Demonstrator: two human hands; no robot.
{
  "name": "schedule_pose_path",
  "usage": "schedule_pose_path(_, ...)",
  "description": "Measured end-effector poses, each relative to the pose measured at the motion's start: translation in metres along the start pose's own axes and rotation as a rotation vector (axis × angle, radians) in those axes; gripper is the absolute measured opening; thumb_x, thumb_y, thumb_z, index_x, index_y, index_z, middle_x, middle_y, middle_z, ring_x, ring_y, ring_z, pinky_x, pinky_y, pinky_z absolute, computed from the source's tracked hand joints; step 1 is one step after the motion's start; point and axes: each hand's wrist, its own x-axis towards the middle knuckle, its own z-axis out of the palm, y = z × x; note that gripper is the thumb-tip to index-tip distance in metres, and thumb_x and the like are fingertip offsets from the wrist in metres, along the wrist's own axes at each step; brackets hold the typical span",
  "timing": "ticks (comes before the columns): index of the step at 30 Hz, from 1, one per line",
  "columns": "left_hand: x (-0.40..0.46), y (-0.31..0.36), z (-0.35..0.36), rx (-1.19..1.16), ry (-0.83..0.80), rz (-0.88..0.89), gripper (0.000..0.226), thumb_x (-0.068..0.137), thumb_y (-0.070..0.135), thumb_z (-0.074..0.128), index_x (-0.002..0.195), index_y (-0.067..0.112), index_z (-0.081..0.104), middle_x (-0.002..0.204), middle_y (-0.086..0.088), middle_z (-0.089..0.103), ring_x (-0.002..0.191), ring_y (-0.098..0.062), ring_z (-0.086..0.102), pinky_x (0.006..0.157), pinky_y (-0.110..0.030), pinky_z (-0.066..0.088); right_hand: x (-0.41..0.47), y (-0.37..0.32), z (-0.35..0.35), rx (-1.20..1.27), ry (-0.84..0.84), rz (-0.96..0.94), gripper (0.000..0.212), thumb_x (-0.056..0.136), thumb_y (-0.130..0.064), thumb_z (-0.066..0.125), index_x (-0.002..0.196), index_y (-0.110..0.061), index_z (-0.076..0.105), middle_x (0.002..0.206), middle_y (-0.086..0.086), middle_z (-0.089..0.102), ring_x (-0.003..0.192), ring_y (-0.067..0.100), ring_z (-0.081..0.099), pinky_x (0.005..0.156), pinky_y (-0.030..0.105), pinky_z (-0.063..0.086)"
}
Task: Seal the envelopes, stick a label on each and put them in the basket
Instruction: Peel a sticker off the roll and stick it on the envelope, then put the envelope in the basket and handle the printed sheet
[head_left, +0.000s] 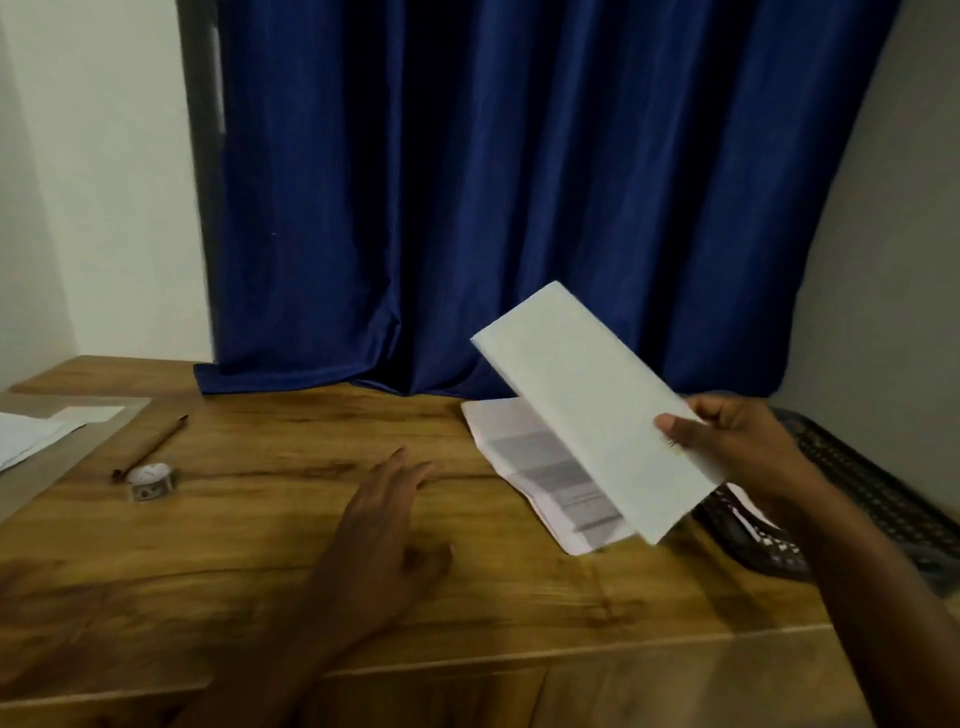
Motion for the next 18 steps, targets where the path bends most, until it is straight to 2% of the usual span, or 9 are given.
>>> schedule_pose_path(3, 0.017, 0.015, 0.023, 0.097, -0.159, -0.002, 0.083, 0.088, 0.063, 0.061, 0.156, 0.037, 0.021, 0.169, 0.008, 0.002, 0.154, -0.013, 0.004, 0.125, -0.039, 0.015, 0.005, 0.020, -0.057, 0.008, 0.213, 0.074, 0.012, 0.091, -0.021, 0.073, 0.091, -0.009, 0.073, 0.079, 0.010, 0.076, 0.064, 0.021, 0.070, 0.053, 0.028, 0.053)
schedule_pose_path(6, 0.033, 0.032, 0.047, 0.225, -0.337, -0.024, 0.074, 0.092, 0.071, 0.045, 0.155, 0.041, 0.021, 0.169, 0.006, 0.007, 0.155, -0.020, 0.001, 0.125, -0.051, 0.000, 0.013, 0.047, -0.101, -0.055, 0.376, 0.136, 0.020, 0.089, -0.023, 0.075, 0.087, -0.004, 0.072, 0.076, 0.011, 0.072, 0.061, 0.022, 0.064, 0.052, 0.026, 0.049)
schedule_pose_path(8, 0.039, 0.040, 0.059, 0.247, -0.375, -0.053, 0.070, 0.092, 0.072, 0.039, 0.153, 0.044, 0.022, 0.169, 0.005, 0.007, 0.156, -0.025, -0.002, 0.122, -0.057, -0.005, 0.019, 0.065, -0.119, -0.119, 0.420, 0.200, 0.025, 0.087, -0.022, 0.077, 0.088, 0.003, 0.071, 0.081, 0.019, 0.070, 0.064, 0.024, 0.060, 0.060, 0.029, 0.048)
schedule_pose_path(11, 0.038, 0.043, 0.068, 0.287, -0.311, -0.056, 0.068, 0.091, 0.074, 0.037, 0.152, 0.045, 0.025, 0.169, 0.005, 0.011, 0.156, -0.027, 0.001, 0.122, -0.058, -0.003, 0.028, 0.087, -0.136, -0.181, 0.438, 0.292, 0.024, 0.084, -0.018, 0.080, 0.089, 0.005, 0.073, 0.088, 0.026, 0.071, 0.071, 0.028, 0.062, 0.070, 0.037, 0.051)
schedule_pose_path(14, 0.033, 0.038, 0.068, 0.298, -0.267, -0.025, 0.064, 0.091, 0.075, 0.036, 0.150, 0.048, 0.029, 0.168, 0.010, 0.016, 0.156, -0.022, 0.005, 0.124, -0.053, 0.000, 0.040, 0.103, -0.144, -0.364, 0.398, 0.405, 0.027, 0.080, -0.018, 0.084, 0.084, 0.004, 0.071, 0.086, 0.025, 0.069, 0.074, 0.032, 0.064, 0.071, 0.042, 0.053)
schedule_pose_path(15, 0.032, 0.036, 0.068, 0.298, -0.261, -0.016, 0.063, 0.091, 0.076, 0.035, 0.148, 0.049, 0.031, 0.167, 0.012, 0.017, 0.156, -0.020, 0.006, 0.124, -0.052, 0.001, 0.043, 0.107, -0.144, -0.461, 0.372, 0.465, 0.033, 0.079, -0.022, 0.086, 0.089, 0.005, 0.070, 0.089, 0.025, 0.069, 0.077, 0.033, 0.064, 0.072, 0.041, 0.052)
schedule_pose_path(18, 0.031, 0.035, 0.068, 0.297, -0.244, -0.001, 0.062, 0.091, 0.076, 0.034, 0.147, 0.050, 0.033, 0.166, 0.013, 0.020, 0.155, -0.019, 0.007, 0.124, -0.051, 0.003, 0.049, 0.119, -0.142, -0.657, 0.294, 0.560, 0.066, 0.073, -0.027, 0.090, 0.121, 0.008, 0.061, 0.116, 0.026, 0.067, 0.100, 0.038, 0.066, 0.081, 0.039, 0.051)
